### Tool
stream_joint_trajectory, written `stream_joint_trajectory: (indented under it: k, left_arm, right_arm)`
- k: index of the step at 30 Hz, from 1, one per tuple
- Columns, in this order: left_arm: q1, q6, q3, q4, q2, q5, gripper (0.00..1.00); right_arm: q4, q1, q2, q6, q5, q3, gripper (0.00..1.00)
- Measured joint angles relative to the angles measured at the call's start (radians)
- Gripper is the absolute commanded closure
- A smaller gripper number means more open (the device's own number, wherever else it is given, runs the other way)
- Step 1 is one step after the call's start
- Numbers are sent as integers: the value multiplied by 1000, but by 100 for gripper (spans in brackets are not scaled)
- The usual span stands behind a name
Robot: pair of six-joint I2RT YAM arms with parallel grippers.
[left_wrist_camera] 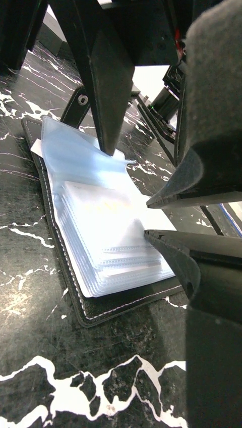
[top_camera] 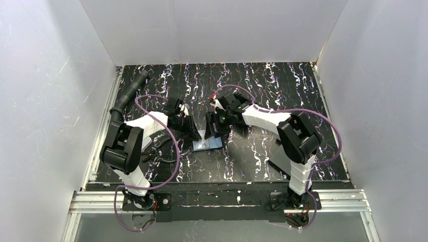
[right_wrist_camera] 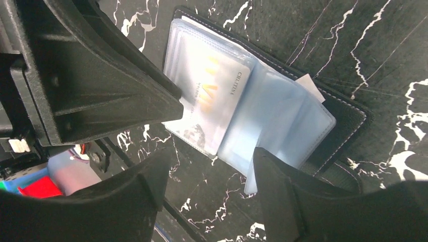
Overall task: Put the credit cards into the card holder
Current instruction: Turn over the card holder at the center of the board, then pick up the credit card from the storage box.
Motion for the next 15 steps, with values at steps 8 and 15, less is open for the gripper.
stream_joint_trajectory:
  k: [8,15]
  left_arm:
    - [9,25,14,-49,-23,-15,63]
    - [10,42,29,-76,-23,-27,62]
  right_arm:
    - [-138,-31,-28,-70,28,138,10]
    - [-176,-215,-122,9,120,194,4]
